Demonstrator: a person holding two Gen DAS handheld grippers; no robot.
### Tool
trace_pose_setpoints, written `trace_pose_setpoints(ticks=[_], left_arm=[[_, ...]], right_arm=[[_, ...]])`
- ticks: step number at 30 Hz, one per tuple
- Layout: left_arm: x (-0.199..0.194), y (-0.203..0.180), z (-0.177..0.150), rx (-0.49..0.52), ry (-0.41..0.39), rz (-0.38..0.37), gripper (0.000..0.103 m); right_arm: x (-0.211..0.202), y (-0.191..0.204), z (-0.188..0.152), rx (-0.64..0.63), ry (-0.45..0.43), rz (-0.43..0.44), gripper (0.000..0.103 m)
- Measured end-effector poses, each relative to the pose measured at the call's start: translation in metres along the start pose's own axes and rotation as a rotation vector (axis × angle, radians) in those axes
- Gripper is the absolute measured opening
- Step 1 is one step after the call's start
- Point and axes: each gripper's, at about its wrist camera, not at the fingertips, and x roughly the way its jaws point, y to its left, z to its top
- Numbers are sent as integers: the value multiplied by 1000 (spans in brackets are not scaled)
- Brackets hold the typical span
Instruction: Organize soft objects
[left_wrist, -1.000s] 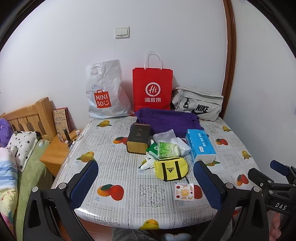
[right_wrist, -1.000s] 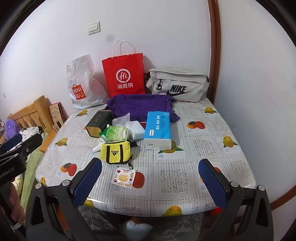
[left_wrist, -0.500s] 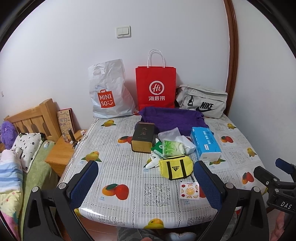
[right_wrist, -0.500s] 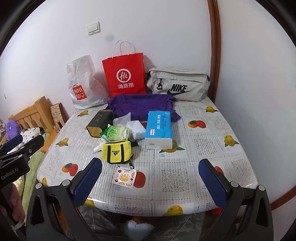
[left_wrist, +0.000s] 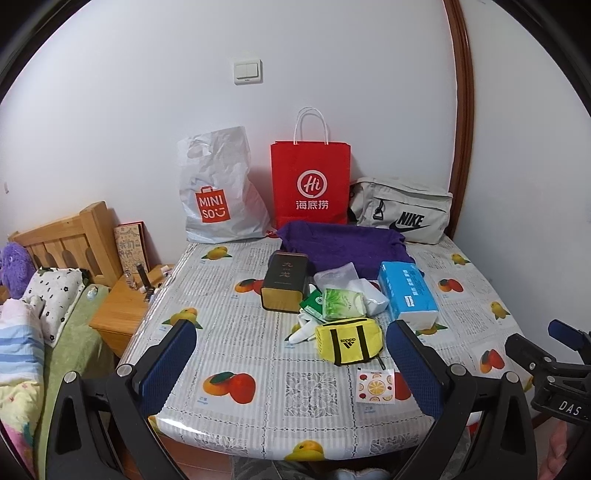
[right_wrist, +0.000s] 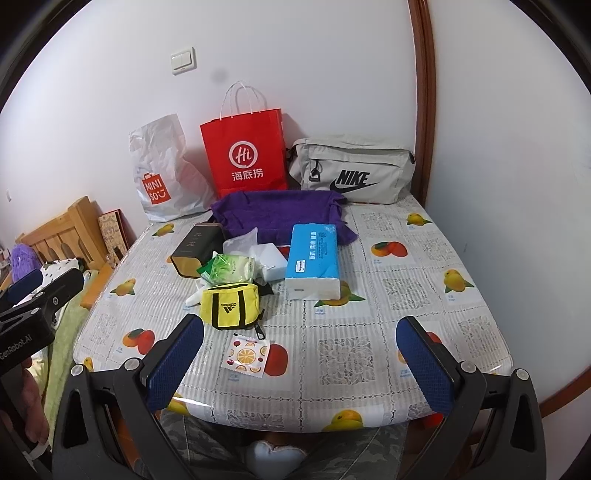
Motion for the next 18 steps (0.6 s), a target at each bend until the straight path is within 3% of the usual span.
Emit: trace_pose_setpoints(ticks=[18], left_arm=[[-4, 2, 3, 3, -5, 5, 103]], right_arm=[[-1, -1, 2, -1, 3, 10, 103]])
